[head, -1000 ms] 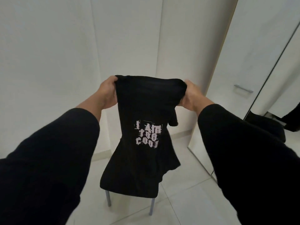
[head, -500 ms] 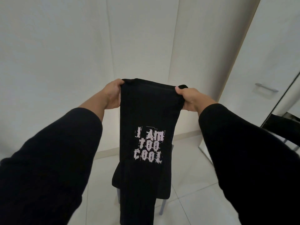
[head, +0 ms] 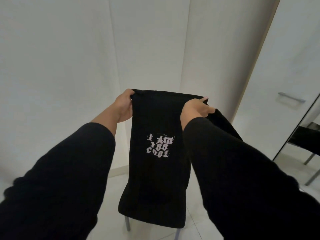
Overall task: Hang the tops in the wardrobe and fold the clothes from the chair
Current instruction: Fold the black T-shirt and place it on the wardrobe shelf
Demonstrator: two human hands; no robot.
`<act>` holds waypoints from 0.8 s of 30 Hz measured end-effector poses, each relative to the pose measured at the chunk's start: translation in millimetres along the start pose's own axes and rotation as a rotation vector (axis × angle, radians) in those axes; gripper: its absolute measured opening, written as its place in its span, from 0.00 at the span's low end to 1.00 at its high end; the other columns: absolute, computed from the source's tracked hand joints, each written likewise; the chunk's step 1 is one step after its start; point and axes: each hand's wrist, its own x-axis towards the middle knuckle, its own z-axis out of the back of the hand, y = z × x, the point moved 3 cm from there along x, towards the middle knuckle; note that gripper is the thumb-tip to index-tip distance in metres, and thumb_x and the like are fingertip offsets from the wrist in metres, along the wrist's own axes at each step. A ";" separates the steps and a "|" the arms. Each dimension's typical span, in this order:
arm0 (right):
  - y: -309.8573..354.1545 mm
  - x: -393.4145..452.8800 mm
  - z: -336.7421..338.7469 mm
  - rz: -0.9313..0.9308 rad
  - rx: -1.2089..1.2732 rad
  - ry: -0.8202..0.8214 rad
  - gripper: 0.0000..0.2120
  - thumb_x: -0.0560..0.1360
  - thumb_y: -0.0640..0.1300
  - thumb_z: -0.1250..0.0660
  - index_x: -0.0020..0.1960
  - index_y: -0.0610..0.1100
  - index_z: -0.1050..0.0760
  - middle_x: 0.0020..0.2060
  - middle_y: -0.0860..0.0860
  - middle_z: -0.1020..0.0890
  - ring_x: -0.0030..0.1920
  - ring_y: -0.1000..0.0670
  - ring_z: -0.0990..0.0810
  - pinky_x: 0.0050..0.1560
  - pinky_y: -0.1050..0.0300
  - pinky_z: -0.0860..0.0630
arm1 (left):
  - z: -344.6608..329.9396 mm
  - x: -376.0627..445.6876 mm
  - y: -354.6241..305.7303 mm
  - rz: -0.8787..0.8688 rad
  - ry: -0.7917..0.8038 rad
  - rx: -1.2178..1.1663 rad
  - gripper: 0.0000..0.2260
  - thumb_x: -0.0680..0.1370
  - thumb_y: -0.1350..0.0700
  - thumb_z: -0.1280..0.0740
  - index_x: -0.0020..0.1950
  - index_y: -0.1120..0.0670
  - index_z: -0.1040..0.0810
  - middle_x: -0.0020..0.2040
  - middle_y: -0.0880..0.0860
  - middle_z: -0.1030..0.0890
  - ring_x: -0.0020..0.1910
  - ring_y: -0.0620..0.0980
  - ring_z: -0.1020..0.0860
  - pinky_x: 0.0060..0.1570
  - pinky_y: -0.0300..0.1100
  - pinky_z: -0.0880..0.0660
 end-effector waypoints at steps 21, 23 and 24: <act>26.9 -37.2 4.0 -0.179 -0.468 0.980 0.23 0.82 0.56 0.52 0.51 0.43 0.24 0.43 0.46 0.16 0.47 0.46 0.20 0.46 0.50 0.22 | 41.6 -38.6 -37.2 -0.001 0.138 -0.024 0.15 0.78 0.53 0.50 0.55 0.56 0.27 0.40 0.54 0.26 0.38 0.50 0.26 0.43 0.44 0.28; 28.3 -39.7 3.8 -0.176 -0.551 1.039 0.23 0.82 0.56 0.53 0.49 0.44 0.23 0.37 0.48 0.14 0.45 0.48 0.19 0.42 0.52 0.21 | 41.4 -43.2 -37.9 0.007 0.163 -0.011 0.16 0.79 0.52 0.50 0.52 0.56 0.25 0.39 0.53 0.25 0.37 0.50 0.26 0.42 0.43 0.27; 27.5 -40.4 1.8 -0.181 -0.570 1.052 0.23 0.82 0.56 0.53 0.49 0.45 0.23 0.37 0.48 0.14 0.45 0.48 0.19 0.40 0.54 0.20 | 39.5 -43.2 -37.4 0.012 0.172 -0.008 0.17 0.79 0.51 0.50 0.50 0.56 0.25 0.38 0.53 0.24 0.37 0.50 0.25 0.40 0.41 0.26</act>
